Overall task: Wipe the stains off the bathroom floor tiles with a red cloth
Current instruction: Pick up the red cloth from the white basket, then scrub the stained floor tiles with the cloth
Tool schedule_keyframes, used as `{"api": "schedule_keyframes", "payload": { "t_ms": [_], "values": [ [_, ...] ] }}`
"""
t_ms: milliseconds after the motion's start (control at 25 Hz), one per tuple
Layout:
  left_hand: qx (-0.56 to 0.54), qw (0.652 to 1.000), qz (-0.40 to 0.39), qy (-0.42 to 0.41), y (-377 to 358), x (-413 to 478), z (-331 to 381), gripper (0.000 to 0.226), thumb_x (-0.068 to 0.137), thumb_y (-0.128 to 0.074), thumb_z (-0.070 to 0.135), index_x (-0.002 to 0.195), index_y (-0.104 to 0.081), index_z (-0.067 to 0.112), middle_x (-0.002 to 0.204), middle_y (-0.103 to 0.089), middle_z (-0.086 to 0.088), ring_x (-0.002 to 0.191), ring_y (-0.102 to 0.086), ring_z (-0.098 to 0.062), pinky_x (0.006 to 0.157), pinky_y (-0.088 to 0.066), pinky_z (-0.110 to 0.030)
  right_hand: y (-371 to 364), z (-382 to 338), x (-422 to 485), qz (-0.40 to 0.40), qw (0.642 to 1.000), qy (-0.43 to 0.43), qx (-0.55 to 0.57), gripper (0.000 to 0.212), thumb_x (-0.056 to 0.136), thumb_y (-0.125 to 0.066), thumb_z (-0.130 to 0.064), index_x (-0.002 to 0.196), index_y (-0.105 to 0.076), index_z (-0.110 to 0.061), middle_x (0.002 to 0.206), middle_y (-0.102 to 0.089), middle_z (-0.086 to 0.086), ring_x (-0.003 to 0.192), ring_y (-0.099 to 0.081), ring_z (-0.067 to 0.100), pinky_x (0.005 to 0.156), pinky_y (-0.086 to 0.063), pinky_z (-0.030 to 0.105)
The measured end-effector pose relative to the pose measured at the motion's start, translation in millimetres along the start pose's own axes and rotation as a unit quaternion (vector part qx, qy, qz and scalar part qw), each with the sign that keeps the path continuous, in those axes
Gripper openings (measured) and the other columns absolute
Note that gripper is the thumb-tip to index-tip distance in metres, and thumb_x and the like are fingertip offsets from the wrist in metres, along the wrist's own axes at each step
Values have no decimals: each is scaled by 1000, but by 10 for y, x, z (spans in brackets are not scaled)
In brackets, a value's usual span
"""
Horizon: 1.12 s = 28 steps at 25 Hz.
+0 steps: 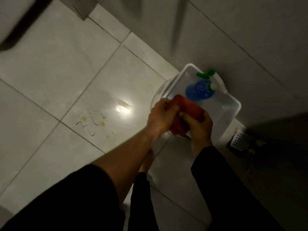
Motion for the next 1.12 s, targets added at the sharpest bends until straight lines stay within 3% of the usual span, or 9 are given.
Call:
{"api": "schedule_keyframes", "payload": {
  "t_ms": [120, 200, 320, 440, 560, 640, 800, 960, 1120],
  "values": [
    [-111, 994, 6, 4, 600, -346, -253, 7, 83, -61, 26, 84, -68, 23, 74, -68, 4, 76, -64, -18, 66, -47, -29, -524, 127, -451, -146, 987, -58, 21, 71, 79, -85, 2, 143, -55, -11, 136, -70, 22, 120, -73, 40, 98, -64, 56],
    [-138, 990, 18, 11, 1015, -490, -586, 12, 77, -57, 31, 82, -67, 29, 74, -69, 7, 74, -64, -14, 66, -50, -28, -930, 394, -717, -230, 965, -125, 0, 76, 77, -83, -8, 147, -56, -9, 136, -73, 23, 118, -76, 37, 94, -67, 52],
    [-138, 986, 83, 30, 1565, -568, -1430, 31, 86, -62, 44, 111, -71, 28, 105, -76, 1, 97, -74, -20, 84, -63, -38, -1595, 891, -984, -291, 940, -130, -122, 23, 94, -76, -15, 117, -77, -14, 108, -86, 12, 90, -84, 22, 69, -70, 33],
    [-127, 965, 205, 105, 2098, -538, -2602, 51, 99, -65, 53, 143, -63, 26, 132, -73, -2, 104, -73, -16, 87, -59, -24, -2310, 1465, -1027, -323, 895, -56, -303, 26, 105, -66, -12, 131, -71, -12, 125, -79, 15, 111, -78, 26, 97, -67, 41],
    [-5, 944, 240, 227, 2531, -367, -3959, 73, 101, -55, 67, 161, -48, 26, 160, -57, -9, 143, -58, -33, 119, -46, -49, -3174, 2041, -908, -377, 835, 44, -399, 25, 108, -62, -7, 129, -72, -13, 109, -75, 10, 104, -71, 30, 102, -57, 50],
    [61, 925, 264, 268, 2819, -159, -4657, 84, 101, -49, 70, 170, -35, 24, 173, -41, -12, 161, -38, -36, 129, -32, -56, -3855, 2307, -716, -384, 751, 183, -505, 15, 108, -60, -28, 115, -74, -30, 96, -73, -3, 102, -68, 25, 112, -42, 56],
    [200, 873, 405, 182, 3519, 400, -5321, 87, 106, -42, 63, 176, -21, 17, 185, -13, -16, 172, -10, -38, 136, -6, -64, -5267, 2661, -416, -311, 492, 489, -650, 58, 99, -46, -38, 156, -50, -26, 162, -56, 4, 158, -41, 27, 127, -15, 62],
    [285, 821, 487, 93, 3619, 707, -5948, 82, 107, -34, 64, 177, -19, 25, 185, -12, -20, 171, -11, -46, 132, -2, -71, -5862, 3556, -236, -366, 269, 568, -686, 77, 101, -47, -33, 170, -23, -12, 181, -16, 15, 169, -7, 38, 135, -4, 64],
    [312, 786, 532, 40, 3625, 788, -6145, 81, 105, -32, 68, 177, -16, 36, 186, -10, -14, 170, -12, -45, 132, -4, -69, -6039, 3836, -169, -371, 261, 635, -625, 82, 101, -43, -47, 171, -21, -9, 180, -19, 17, 168, -11, 42, 135, -8, 64]
  ]
}}
Point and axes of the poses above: each hand's wrist, its own x-axis towards the middle knuckle, its own y-axis out of the back of the hand, z = x × y, the point moved 7 cm from there along x, towards the middle knuckle
